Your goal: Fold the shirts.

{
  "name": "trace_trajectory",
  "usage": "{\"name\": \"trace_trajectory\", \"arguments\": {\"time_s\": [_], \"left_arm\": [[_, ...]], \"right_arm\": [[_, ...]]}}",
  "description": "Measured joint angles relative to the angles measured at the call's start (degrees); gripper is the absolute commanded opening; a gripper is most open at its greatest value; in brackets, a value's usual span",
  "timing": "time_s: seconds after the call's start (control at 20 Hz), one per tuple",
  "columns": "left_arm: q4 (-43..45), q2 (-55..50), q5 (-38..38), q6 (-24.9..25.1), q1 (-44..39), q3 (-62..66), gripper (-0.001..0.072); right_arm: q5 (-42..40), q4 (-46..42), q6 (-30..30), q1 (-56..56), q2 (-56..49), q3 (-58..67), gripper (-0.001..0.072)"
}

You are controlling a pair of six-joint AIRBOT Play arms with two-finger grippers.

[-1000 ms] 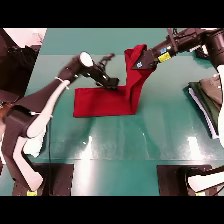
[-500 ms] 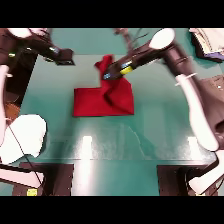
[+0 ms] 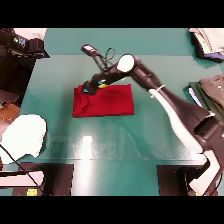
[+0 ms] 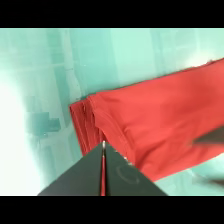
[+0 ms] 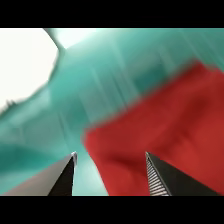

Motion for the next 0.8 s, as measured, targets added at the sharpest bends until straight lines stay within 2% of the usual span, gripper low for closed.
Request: {"name": "trace_trajectory", "arguments": {"time_s": [0.2, 0.25, 0.3, 0.55, 0.8], "left_arm": [[-0.5, 0.31, -0.94, 0.13, 0.35, 0.0, 0.0025], [-0.55, 0.33, -0.98, 0.15, 0.39, 0.0, 0.0025], [-0.68, 0.35, -1.01, 0.17, 0.39, 0.0, 0.0025], [-1.4, 0.37, -0.74, 0.46, 0.42, 0.0, 0.0025], [-1.95, 0.37, 0.13, 0.72, 0.44, 0.0, 0.0025]], "right_arm": [[6.6, -4.04, 3.13, -10.58, 7.04, -13.2, 0.0513], [6.93, -4.48, 3.93, -13.42, 8.46, -16.63, 0.06], [7.06, -4.52, 4.96, -16.44, 9.75, -20.13, 0.0718], [4.81, 1.73, 6.62, -27.08, 12.09, -33.57, 0.0689], [2.4, 10.91, 5.4, -28.06, 8.66, -37.86, 0.0688]]}}
